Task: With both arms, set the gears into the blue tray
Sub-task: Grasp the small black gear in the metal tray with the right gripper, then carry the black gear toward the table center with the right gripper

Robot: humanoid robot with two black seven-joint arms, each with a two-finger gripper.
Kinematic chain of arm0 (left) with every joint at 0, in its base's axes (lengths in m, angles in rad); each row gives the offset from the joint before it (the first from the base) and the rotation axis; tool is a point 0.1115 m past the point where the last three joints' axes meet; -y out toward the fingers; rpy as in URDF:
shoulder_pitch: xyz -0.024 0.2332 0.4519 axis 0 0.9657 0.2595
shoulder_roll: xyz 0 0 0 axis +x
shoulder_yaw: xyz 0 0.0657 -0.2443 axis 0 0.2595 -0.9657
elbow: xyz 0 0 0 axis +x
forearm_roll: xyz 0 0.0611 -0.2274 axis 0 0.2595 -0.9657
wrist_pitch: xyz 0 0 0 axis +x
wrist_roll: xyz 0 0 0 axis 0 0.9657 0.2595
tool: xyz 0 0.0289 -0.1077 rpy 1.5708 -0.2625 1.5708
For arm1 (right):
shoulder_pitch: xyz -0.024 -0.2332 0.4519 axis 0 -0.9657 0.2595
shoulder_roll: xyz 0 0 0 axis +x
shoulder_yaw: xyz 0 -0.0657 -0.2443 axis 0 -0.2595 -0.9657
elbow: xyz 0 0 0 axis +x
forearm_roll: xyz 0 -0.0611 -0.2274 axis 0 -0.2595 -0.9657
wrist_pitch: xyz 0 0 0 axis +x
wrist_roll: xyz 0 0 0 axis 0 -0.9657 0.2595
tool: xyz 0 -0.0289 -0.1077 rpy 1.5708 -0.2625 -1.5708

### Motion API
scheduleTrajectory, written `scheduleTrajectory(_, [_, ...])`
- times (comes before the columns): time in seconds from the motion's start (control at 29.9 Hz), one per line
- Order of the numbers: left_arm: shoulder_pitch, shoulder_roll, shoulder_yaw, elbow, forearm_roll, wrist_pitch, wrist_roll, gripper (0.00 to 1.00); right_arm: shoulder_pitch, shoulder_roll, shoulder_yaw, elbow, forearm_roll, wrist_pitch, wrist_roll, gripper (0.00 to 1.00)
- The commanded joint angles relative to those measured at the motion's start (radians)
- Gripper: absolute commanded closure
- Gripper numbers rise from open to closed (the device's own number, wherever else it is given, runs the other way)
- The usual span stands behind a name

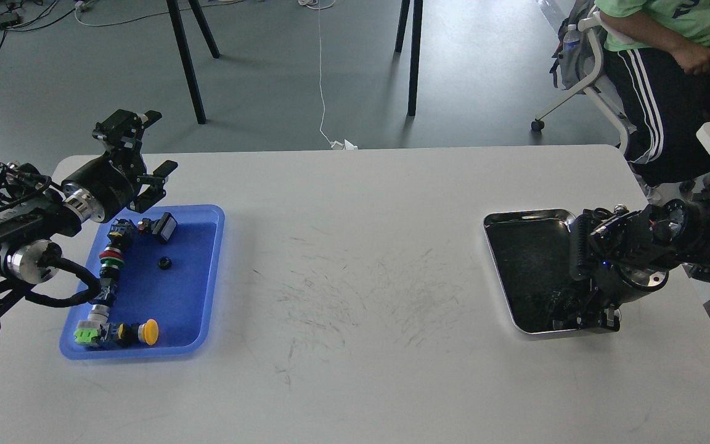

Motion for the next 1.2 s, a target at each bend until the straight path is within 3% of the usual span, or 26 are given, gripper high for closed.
scheduleTrajectory(0.0, [0.002, 0.0, -0.001, 0.0, 0.0, 0.0, 0.0, 0.02, 0.0, 0.0, 0.002, 0.002, 0.0, -0.002, 0.0, 0.43])
scheduleTrajectory(0.07, [0.002, 0.0, -0.001, 0.0, 0.0, 0.0, 0.0, 0.02, 0.003, 0.003, 0.002, 0.002, 0.0, 0.0, 0.0, 0.53])
scheduleTrajectory(0.3, [0.002, 0.001, -0.001, 0.0, 0.0, 0.0, 0.0, 0.02, 0.009, 0.008, 0.0, 0.002, -0.021, 0.0, 0.0, 0.69])
scheduleTrajectory(0.47, [0.002, 0.001, 0.001, 0.0, 0.0, 0.0, 0.0, 0.02, 0.011, 0.008, -0.001, 0.002, -0.023, 0.002, 0.0, 0.7])
scheduleTrajectory(0.87, [0.003, 0.001, 0.001, 0.0, 0.0, -0.002, 0.0, 0.02, 0.025, 0.011, -0.008, -0.009, -0.029, 0.002, 0.0, 0.89])
scheduleTrajectory(1.04, [0.008, 0.003, 0.001, 0.0, 0.0, -0.003, 0.0, 0.02, 0.04, 0.014, 0.008, -0.075, -0.014, -0.003, 0.0, 0.98])
scheduleTrajectory(1.17, [0.009, 0.018, -0.001, -0.002, 0.0, -0.006, 0.0, 0.02, 0.04, 0.037, 0.1, -0.141, -0.011, -0.006, 0.0, 0.99])
